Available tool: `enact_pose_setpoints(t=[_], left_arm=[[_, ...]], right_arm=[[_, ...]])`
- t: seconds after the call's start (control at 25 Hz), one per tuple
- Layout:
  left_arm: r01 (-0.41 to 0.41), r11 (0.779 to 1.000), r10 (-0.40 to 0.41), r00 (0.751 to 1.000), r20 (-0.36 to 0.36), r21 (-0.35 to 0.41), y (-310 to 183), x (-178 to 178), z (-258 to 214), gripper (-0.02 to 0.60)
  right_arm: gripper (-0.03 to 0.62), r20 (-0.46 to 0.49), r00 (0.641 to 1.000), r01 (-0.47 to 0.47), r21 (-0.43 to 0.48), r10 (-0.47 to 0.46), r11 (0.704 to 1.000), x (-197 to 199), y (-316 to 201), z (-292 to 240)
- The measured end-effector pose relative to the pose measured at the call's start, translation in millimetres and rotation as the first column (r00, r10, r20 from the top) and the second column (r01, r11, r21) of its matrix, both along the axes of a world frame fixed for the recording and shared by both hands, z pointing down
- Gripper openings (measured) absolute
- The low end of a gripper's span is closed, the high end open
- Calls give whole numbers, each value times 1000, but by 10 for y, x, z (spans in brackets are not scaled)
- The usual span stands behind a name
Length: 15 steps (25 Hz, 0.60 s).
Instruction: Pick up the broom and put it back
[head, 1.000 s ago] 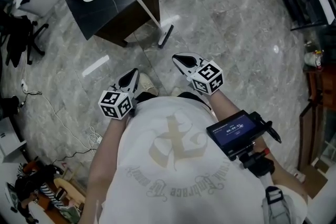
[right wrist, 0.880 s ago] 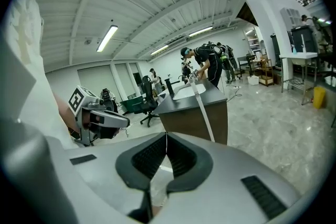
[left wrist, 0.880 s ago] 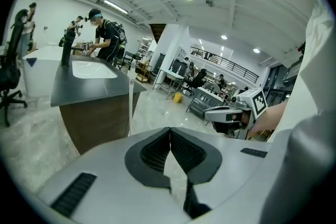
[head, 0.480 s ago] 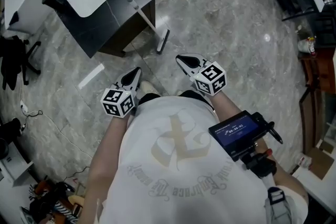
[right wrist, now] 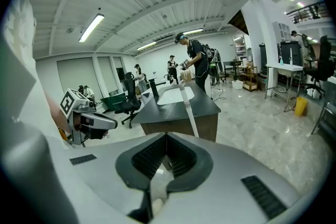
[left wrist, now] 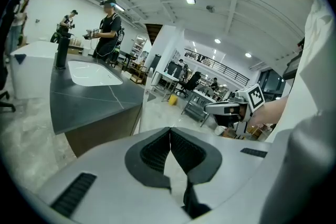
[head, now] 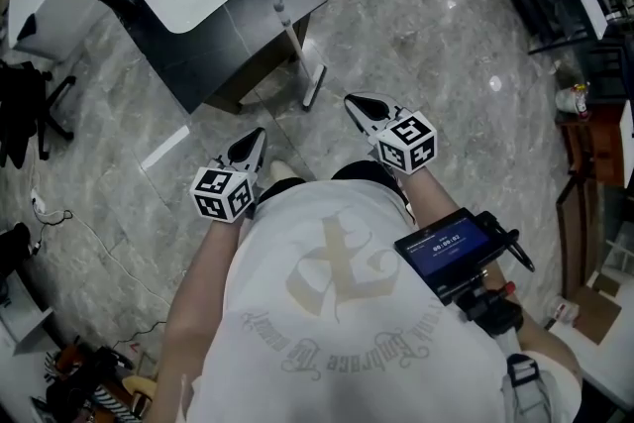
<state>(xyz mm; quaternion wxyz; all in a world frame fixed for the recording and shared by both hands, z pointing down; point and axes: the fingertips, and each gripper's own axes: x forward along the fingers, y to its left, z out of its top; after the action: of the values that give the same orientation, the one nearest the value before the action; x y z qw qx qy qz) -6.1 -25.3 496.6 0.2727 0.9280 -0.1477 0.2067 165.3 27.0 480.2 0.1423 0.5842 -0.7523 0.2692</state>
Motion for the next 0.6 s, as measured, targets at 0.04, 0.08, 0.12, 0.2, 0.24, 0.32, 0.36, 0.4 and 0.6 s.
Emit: enact_pose_setpoints(t=[0.04,0.08,0.12,0.2,0.24,0.32,0.36,0.4,0.6], left_arm=[[8,1000,-8,1000,-3,1,-29,-39,-5,12],[15,1000,-15,1000,-5,2,-54,-83,-11,12],[23,1000,-23,1000,-7,4,-76,-132,-16,12],[42,999,-42,999,-8,6,-115,-239,-17,12],[54,999,-54,999,-6,6,-134,-295,-12,12],[80,997,-80,997,-1,4,-164,-402,2,12],[92,996,-92,996,2,3,-173,-449,8,12],[101,995,-101,995,5,2,-178,-490,12,12],[135,991,-135,991,20,-7,-180,-620,28,12]], right_arm=[[18,-6,1000,-2,0,2,1000,-1,-37,-12],[18,-11,1000,-3,0,3,1000,-8,-73,-21],[18,-16,1000,-4,0,4,1000,-19,-111,-24],[18,-21,1000,-5,0,5,1000,-51,-188,-20],[18,-21,1000,-3,0,3,1000,-71,-225,-15],[18,-20,1000,5,0,-5,1000,-120,-286,-3],[18,-19,1000,11,-1,-11,1000,-144,-308,5],[18,-18,1000,16,-3,-16,1000,-165,-326,13],[18,-5,999,34,-23,-34,999,-221,-372,94]])
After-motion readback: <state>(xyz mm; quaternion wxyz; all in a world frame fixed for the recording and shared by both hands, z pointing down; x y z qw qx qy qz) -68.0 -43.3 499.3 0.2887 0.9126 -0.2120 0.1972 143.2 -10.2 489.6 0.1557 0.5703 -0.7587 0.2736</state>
